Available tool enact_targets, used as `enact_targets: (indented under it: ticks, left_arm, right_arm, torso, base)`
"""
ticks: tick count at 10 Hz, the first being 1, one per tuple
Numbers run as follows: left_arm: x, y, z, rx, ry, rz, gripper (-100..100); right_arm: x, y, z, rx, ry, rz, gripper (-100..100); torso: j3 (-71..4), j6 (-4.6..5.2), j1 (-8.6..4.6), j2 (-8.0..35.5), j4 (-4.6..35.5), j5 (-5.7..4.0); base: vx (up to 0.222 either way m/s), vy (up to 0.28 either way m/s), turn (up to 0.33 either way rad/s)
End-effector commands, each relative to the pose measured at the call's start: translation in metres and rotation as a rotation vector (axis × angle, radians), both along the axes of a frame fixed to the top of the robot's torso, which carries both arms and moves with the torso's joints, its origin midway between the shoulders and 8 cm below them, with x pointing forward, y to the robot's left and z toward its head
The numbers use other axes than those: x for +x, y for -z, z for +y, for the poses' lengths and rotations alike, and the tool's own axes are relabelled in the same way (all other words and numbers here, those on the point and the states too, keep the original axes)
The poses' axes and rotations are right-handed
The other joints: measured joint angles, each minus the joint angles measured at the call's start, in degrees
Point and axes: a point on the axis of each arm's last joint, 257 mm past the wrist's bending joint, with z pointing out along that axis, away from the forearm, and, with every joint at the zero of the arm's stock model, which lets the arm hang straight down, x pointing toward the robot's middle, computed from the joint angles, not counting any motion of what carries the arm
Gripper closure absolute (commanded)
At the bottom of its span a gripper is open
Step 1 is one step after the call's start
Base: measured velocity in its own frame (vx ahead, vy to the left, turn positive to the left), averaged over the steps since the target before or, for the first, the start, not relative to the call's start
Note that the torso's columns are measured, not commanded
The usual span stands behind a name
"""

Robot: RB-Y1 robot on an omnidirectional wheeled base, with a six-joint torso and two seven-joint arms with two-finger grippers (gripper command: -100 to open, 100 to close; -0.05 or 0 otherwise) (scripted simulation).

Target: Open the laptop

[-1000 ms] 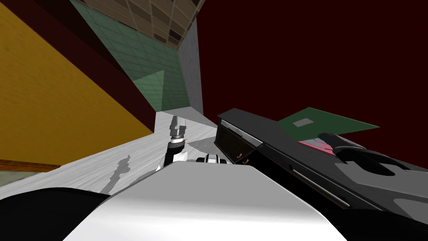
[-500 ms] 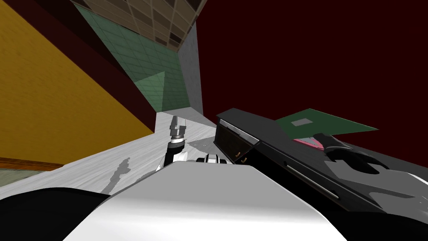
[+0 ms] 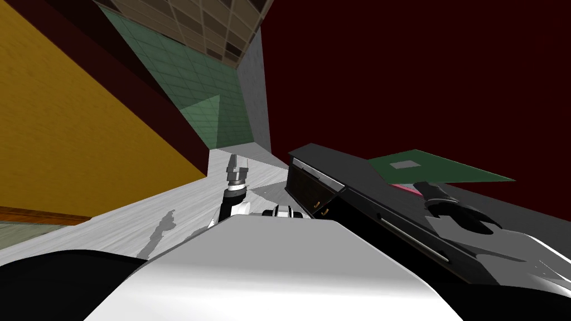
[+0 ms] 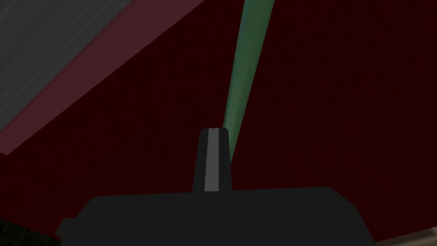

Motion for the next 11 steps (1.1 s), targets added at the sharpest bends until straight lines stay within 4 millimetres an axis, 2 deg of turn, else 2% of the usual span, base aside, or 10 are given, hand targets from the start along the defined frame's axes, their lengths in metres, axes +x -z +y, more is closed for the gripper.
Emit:
enact_targets:
  ticks: [1,3,6,7,9,11]
  left_arm:
    - [0.0,0.0,0.0,0.0,0.0,0.0,0]
    - [0.0,0.0,0.0,0.0,0.0,0.0,0]
    - [0.0,0.0,0.0,0.0,0.0,0.0,0]
    - [0.0,0.0,0.0,0.0,0.0,0.0,0]
    - [0.0,0.0,0.0,0.0,0.0,0.0,0]
    - [0.0,0.0,0.0,0.0,0.0,0.0,0]
  right_arm:
    - [-0.001,0.026,0.006,0.064,0.008,-0.029,100]
    - [0.001,0.046,0.011,0.132,0.011,-0.076,100]
    - [0.003,0.057,0.015,0.165,0.013,-0.1,100]
    - [0.005,0.017,0.005,0.127,0.01,-0.114,-100]
    - [0.006,-0.001,0.002,0.118,0.014,-0.115,-100]
    - [0.007,-0.019,-0.001,0.11,0.016,-0.115,-100]
  torso:
    - [0.0,-0.06,0.39,0.1,0.1,0.35]
    - [0.2,-0.1,0.33,0.0,0.0,-0.07]
    - [0.2,-0.12,-0.01,-0.2,-0.1,-0.64]
    - [0.2,-0.11,-0.04,-0.2,-0.2,-0.7]
    - [0.0,-0.07,0.42,0.1,0.1,0.32]
    - [0.0,-0.05,0.9,0.2,0.2,0.66]
  base:
    - [-0.021,-0.044,0.002]
    - [-0.026,-0.047,0.002]
    - [-0.016,-0.021,0.009]
    - [-0.016,0.023,0.015]
    - [-0.023,0.031,0.02]
    - [-0.02,0.02,0.016]
